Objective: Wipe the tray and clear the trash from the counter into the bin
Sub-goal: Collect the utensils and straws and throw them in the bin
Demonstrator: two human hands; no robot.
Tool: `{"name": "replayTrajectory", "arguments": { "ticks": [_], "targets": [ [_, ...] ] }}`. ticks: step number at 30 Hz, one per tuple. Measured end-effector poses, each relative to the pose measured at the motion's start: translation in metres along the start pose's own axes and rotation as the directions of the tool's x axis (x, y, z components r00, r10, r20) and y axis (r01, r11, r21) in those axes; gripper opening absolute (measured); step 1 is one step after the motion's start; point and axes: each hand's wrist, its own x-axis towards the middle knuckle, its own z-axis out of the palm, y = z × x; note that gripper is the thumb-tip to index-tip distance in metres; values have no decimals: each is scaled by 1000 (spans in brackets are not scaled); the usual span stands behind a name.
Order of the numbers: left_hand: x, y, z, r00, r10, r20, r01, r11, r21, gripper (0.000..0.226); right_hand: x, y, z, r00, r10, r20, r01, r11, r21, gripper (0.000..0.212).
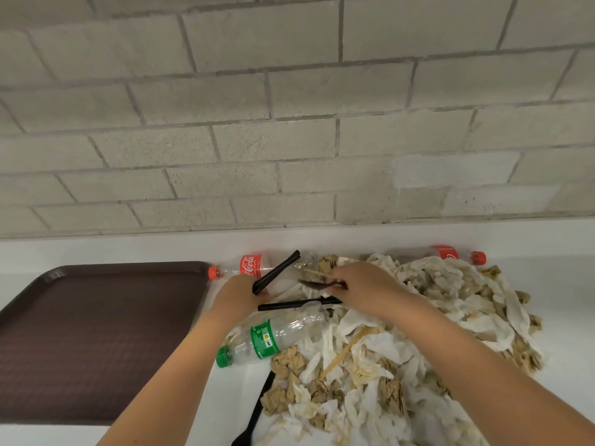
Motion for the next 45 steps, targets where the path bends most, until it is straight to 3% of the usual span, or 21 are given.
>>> {"name": "replayTrajectory", "arguments": {
  "ticks": [5, 11, 14, 17, 20, 25, 27, 29, 32, 37, 39, 43, 45],
  "targets": [
    [-1, -1, -1, 1000, -9, -11, 9, 999, -41, 11, 33, 1, 35, 996, 8, 83, -3, 998, -63, 31],
    [-6, -12, -8, 999, -10, -48, 5, 994, -111, 14, 37, 7, 44, 996, -68, 63, 82, 962, -259, 20],
    [-6, -17, -7, 998, -16, -56, 7, 986, -165, 13, 35, 13, 47, 992, -113, 54, 124, 953, -277, 16],
    [-6, -20, -4, 995, -27, -93, 9, 981, -192, 21, 30, 16, 43, 993, -109, -35, 100, 976, -194, 18],
    [-7, -18, -1, 995, -22, -95, 0, 975, -224, 19, 20, 20, 28, 982, -33, -188, 40, 999, 29, 20],
    [-4, -20, 9, 999, -39, -13, 37, 988, -150, 16, 1, 40, -17, 895, 88, -437, 6, 978, 209, 16],
    [-5, -16, 12, 1000, -20, -12, 19, 998, -66, 19, -6, 52, -34, 855, 130, -502, -30, 979, 201, 28],
    [-4, -11, 15, 1000, -2, -24, 1, 1000, -30, 17, -11, 60, -45, 885, 125, -449, -81, 990, 117, 36],
    [-1, -5, 23, 1000, 8, -23, -9, 999, -40, 22, -11, 67, -38, 970, 78, -229, -110, 986, -129, 21],
    [4, -1, 33, 1000, 17, 11, -17, 1000, 22, 31, -13, 65, 6, 984, 100, 149, -81, 989, -125, 16],
    [6, -1, 33, 1000, 15, 9, -15, 999, 44, 24, -11, 63, 14, 983, 110, 145, -86, 984, -158, 22],
    [8, -4, 32, 999, 54, -5, -53, 994, 93, 19, -8, 70, 9, 946, 293, -138, -294, 956, 17, 33],
    [10, -6, 32, 998, 56, -6, -55, 994, 94, 23, -7, 75, 10, 918, 370, -141, -372, 928, 10, 41]
  ]
}}
